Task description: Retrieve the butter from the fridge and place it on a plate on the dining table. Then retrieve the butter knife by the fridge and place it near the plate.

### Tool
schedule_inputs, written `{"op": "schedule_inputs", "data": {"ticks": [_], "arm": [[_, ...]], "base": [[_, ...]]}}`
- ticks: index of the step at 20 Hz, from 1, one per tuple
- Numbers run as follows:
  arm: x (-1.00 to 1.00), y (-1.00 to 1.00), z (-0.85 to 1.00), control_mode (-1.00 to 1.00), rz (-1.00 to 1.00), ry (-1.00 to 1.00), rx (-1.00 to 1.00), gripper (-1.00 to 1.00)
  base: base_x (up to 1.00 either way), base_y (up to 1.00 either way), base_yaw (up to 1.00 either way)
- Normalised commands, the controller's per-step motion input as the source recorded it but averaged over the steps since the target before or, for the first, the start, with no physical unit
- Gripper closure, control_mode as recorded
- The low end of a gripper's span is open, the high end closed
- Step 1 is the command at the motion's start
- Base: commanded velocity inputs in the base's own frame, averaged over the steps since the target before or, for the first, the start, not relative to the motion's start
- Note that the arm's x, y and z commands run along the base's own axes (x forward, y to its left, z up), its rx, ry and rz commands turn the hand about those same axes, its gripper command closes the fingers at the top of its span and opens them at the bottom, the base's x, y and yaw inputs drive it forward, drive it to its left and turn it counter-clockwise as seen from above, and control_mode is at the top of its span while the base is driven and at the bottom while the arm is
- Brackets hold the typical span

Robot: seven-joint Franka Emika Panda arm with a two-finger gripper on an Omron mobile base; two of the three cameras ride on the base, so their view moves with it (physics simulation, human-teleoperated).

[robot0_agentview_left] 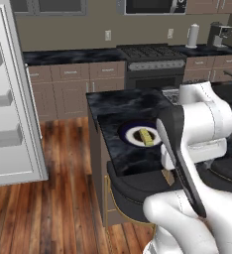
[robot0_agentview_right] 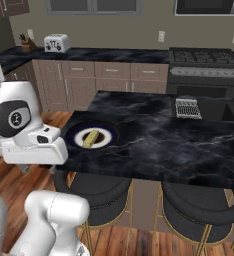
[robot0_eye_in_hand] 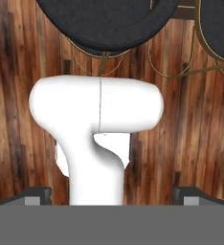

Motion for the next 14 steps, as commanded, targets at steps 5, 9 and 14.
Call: {"op": "schedule_inputs", "data": {"ticks": [5, 9, 14], "arm": [[0.02, -0.02, -0.09, -1.00, 0.00, -0.07, 0.20, -1.00], [0.00, -0.04, -0.01, -1.00, 0.00, -0.04, 0.16, -1.00], [0.04, -0.13, -0.03, -1.00, 0.00, 0.00, -0.07, -1.00]], "base": [[0.00, 0.00, 0.00], [0.00, 0.00, 0.00], [0.00, 0.00, 0.00]]}}
